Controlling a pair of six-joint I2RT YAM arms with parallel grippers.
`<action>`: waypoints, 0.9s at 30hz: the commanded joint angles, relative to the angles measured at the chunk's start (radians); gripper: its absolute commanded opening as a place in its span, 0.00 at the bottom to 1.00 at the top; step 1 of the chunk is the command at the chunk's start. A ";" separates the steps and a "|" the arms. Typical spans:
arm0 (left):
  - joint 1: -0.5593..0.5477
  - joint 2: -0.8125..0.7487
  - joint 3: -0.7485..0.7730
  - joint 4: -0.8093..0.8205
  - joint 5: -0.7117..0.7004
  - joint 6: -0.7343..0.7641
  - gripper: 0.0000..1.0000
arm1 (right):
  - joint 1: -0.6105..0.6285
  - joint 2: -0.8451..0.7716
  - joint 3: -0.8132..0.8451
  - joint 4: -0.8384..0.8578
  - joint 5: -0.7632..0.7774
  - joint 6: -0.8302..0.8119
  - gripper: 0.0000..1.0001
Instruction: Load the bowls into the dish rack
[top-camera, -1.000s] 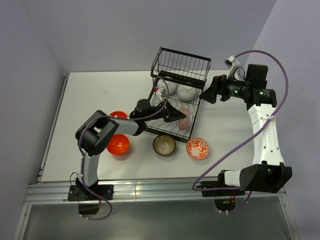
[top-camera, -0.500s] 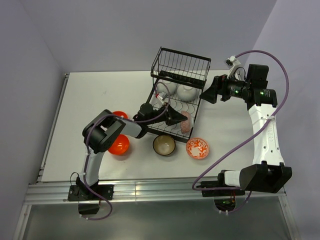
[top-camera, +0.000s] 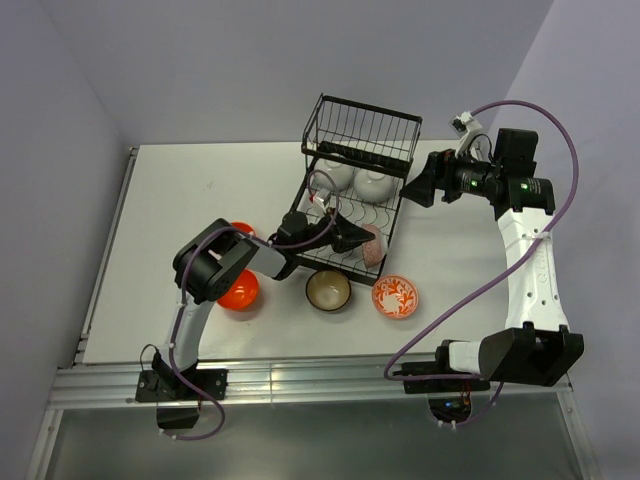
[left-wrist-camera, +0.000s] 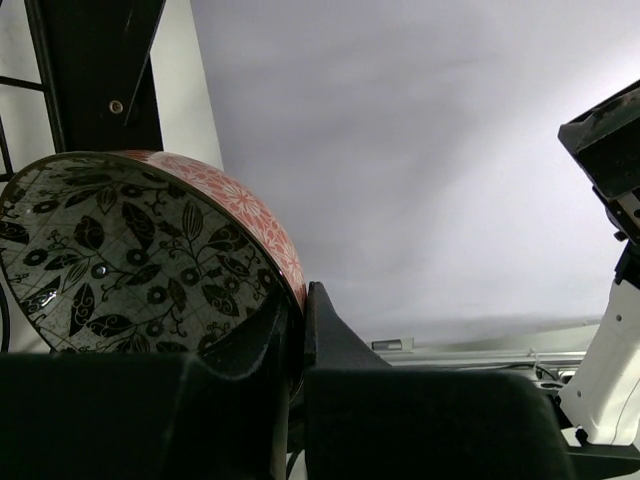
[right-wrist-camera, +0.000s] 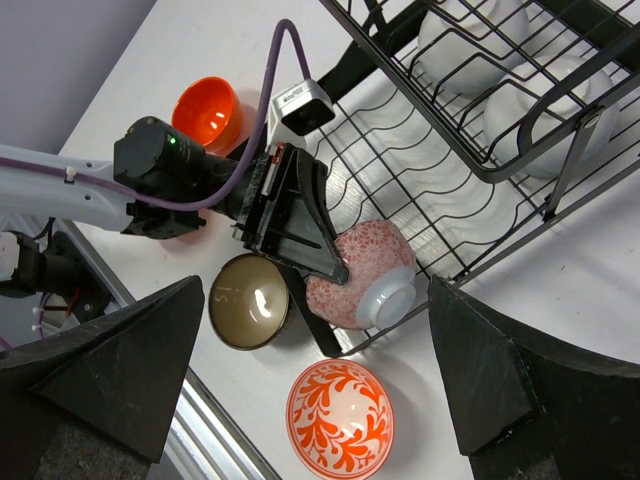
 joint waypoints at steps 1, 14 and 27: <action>-0.005 -0.012 0.004 0.085 -0.031 -0.011 0.02 | -0.007 0.002 0.045 -0.006 -0.016 0.008 1.00; 0.002 -0.045 -0.036 -0.009 -0.077 0.067 0.34 | -0.007 -0.012 0.026 0.002 -0.012 0.005 1.00; 0.050 -0.152 0.010 -0.277 -0.045 0.297 0.44 | -0.009 -0.018 0.038 -0.008 -0.009 -0.004 1.00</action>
